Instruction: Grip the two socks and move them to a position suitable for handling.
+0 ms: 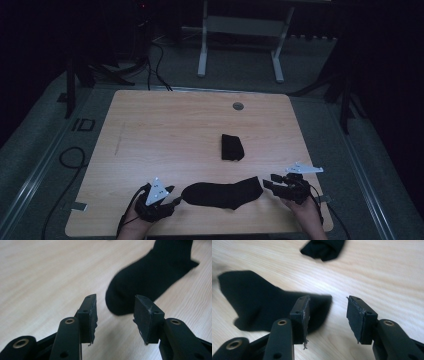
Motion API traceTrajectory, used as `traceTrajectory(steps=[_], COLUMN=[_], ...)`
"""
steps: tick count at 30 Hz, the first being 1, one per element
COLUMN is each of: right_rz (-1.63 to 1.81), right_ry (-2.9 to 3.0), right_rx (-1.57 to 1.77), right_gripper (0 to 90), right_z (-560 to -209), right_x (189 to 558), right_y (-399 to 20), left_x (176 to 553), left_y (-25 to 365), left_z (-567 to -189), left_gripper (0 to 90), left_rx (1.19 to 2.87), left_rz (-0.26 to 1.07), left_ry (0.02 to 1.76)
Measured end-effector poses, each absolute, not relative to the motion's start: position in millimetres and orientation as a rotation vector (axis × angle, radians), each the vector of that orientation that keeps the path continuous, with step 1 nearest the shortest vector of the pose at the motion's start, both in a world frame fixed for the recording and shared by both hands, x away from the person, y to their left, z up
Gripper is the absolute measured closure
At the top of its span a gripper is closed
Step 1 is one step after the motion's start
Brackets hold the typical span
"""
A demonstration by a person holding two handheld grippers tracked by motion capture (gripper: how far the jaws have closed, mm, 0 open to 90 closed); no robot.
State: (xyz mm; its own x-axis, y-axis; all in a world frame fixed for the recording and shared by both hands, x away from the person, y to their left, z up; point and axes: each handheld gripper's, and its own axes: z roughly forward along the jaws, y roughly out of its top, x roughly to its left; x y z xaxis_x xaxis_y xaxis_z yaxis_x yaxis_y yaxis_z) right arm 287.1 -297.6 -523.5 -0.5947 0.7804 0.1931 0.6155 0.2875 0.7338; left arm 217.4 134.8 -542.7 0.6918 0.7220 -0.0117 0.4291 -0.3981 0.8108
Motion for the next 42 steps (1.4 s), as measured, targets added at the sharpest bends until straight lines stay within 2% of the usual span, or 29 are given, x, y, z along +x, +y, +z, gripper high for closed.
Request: traceTrajectory(steps=[1, 2, 4, 5, 8, 13, 22, 33, 42], right_rz=[1.207, 1.211, 1.208, 1.202, 1.184, 1.095, 1.037, 1.038, 1.052], right_ry=[2.357, 2.365, 2.37, 2.38, 2.438, 2.513, 2.479, 2.483, 2.479], right_rx=[1.276, 1.257, 1.214, 1.202, 1.16, 1.128, 1.217, 1.176, 1.196], right_gripper=[62.9, 75.5, 86.5, 89.2, 89.5, 88.7, 86.6, 86.7, 86.6], right_z=[-521, -519, -517, -518, -522, -539, -553, -555, -556], right_x=[288, 289, 288, 288, 289, 292, 291, 262, 257], right_y=[-294, -289, -279, -275, -262, -253, -278, -282, -284], left_x=[220, 222, 227, 230, 237, 247, 252, 250, 241], left_y=[133, 131, 125, 121, 108, 98, 98, 97, 100], left_z=[-541, -540, -540, -541, -547, -562, -567, -568, -568], left_gripper=[58.9, 64.1, 71.3, 75.0, 80.4, 83.0, 85.3, 85.3, 85.2], left_rx=[2.042, 2.039, 2.034, 2.045, 2.091, 2.175, 2.189, 2.2, 2.201], left_rz=[0.429, 0.42, 0.398, 0.39, 0.354, 0.328, 0.344, 0.326, 0.279], left_ry=[0.874, 0.868, 0.859, 0.853, 0.831, 0.848, 0.857, 0.839, 0.827])
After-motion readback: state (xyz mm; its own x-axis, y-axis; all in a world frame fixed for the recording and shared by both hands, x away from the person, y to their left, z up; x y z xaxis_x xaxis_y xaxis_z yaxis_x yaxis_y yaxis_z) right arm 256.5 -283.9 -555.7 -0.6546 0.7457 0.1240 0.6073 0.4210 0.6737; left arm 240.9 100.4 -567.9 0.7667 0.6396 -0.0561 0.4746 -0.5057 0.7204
